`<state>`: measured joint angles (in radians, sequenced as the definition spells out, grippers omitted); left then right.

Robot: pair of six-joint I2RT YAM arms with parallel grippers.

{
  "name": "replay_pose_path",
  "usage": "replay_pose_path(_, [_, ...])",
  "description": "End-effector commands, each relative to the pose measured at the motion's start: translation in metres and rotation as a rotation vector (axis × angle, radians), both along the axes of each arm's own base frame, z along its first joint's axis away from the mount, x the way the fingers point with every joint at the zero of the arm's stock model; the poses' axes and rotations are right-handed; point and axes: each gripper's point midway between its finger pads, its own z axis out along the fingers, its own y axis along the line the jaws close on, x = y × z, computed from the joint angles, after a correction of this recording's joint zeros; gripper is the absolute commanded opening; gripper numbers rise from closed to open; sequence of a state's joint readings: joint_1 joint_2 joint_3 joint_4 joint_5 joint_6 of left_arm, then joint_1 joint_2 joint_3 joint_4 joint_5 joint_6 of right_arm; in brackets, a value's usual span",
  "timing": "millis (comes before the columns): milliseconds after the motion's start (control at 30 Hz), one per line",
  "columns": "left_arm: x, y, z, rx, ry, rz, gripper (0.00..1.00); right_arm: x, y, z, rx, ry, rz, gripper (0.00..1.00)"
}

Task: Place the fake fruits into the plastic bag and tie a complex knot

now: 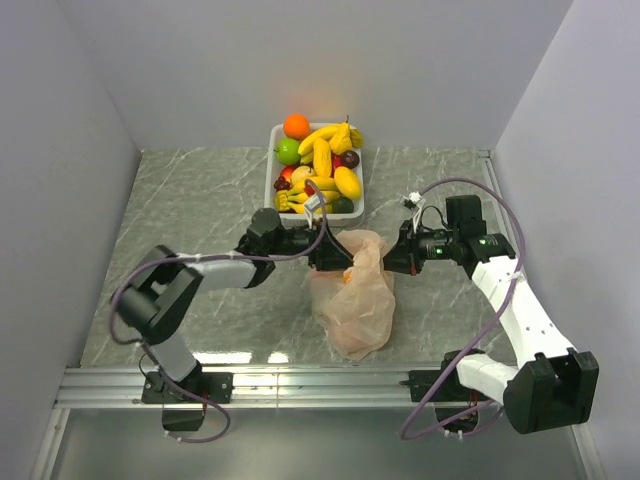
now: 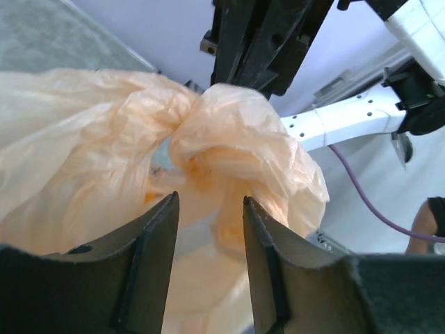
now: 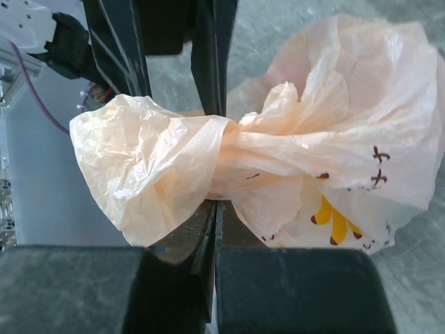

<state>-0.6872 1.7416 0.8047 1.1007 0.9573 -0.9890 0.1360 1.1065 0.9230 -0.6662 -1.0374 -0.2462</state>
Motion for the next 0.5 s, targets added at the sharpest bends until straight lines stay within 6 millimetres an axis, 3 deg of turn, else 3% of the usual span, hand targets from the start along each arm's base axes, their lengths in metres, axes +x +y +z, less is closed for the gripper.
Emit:
replay_pose_path(0, [0.004,0.028,-0.014,0.146,-0.113,0.017,0.48,0.009,0.009,0.015,0.093,-0.073,0.048,0.0])
replay_pose_path(100, [0.017,0.055,-0.016,0.232,-0.271,0.053,0.48,0.012,0.011,0.016,0.106,-0.065,0.054,0.0])
replay_pose_path(133, [0.01,0.068,-0.033,0.318,-0.225,0.04,0.49,0.011,0.011,0.016,0.108,-0.06,0.062,0.0])
replay_pose_path(200, [0.011,0.082,-0.027,0.333,-0.387,0.022,0.49,0.013,0.011,0.017,0.101,-0.064,0.07,0.0])
replay_pose_path(233, [-0.001,0.091,-0.038,0.384,-0.366,-0.017,0.49,0.012,0.011,0.016,0.101,-0.055,0.073,0.0])
replay_pose_path(367, [0.001,0.092,-0.023,0.401,-0.552,-0.011,0.51,0.011,0.011,0.016,0.108,-0.053,0.078,0.0])
replay_pose_path(467, [0.004,0.075,-0.016,0.424,-0.651,0.001,0.52,0.011,0.012,0.012,0.115,-0.035,0.071,0.0])
